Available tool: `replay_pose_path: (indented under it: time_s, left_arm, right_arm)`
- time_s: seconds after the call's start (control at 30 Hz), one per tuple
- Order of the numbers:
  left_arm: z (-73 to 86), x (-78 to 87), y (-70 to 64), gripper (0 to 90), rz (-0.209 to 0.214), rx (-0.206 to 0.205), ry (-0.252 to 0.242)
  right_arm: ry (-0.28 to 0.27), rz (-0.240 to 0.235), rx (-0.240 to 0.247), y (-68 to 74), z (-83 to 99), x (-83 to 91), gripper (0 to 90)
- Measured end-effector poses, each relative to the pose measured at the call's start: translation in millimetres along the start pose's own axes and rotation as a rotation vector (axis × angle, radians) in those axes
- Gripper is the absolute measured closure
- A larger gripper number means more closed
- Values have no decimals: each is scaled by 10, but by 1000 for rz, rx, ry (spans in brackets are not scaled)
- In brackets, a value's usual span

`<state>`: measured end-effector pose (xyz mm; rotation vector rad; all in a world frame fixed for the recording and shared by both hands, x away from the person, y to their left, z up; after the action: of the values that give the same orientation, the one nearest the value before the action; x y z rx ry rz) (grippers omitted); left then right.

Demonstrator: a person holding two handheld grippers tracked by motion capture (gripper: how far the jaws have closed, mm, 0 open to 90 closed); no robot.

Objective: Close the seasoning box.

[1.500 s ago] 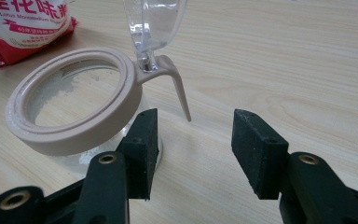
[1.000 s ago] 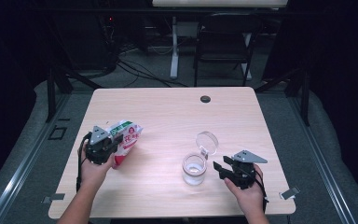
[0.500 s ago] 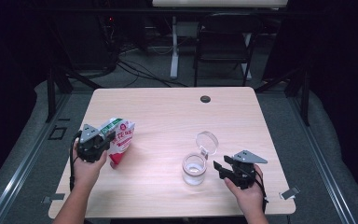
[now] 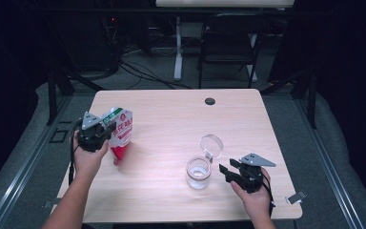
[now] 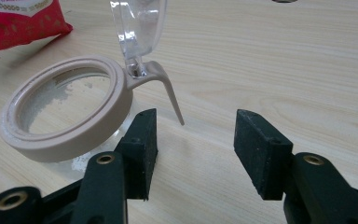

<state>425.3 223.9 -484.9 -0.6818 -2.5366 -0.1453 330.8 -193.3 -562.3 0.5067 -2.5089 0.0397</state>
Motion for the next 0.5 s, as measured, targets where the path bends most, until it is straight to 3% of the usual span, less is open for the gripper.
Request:
replay_pose_path:
  time_s: [0.17, 0.27, 0.5]
  left_arm:
    - [-122, 12, 49, 900, -26, -30, 24]
    - [-215, 76, 81, 900, -33, -16, 7]
    - [-266, 192, 85, 900, -28, 2, -6]
  right_arm:
    - [-12, 0, -8, -17, -15, 16, 491]
    - [-14, -5, -15, -43, -29, 37, 491]
    - [-23, -25, -38, -74, -46, 62, 489]
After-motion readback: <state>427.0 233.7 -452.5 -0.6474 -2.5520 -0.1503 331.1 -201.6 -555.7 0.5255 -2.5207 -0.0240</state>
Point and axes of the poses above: each handheld gripper's, and its own axes: x roughly backward along the jaws, z roughly out of its underside, y roughly to its left, the point moved 6 cm from there along -x, roughly forward along the jaws, and after that the axes turned 7 degrees about z, right-handed, at the moved point
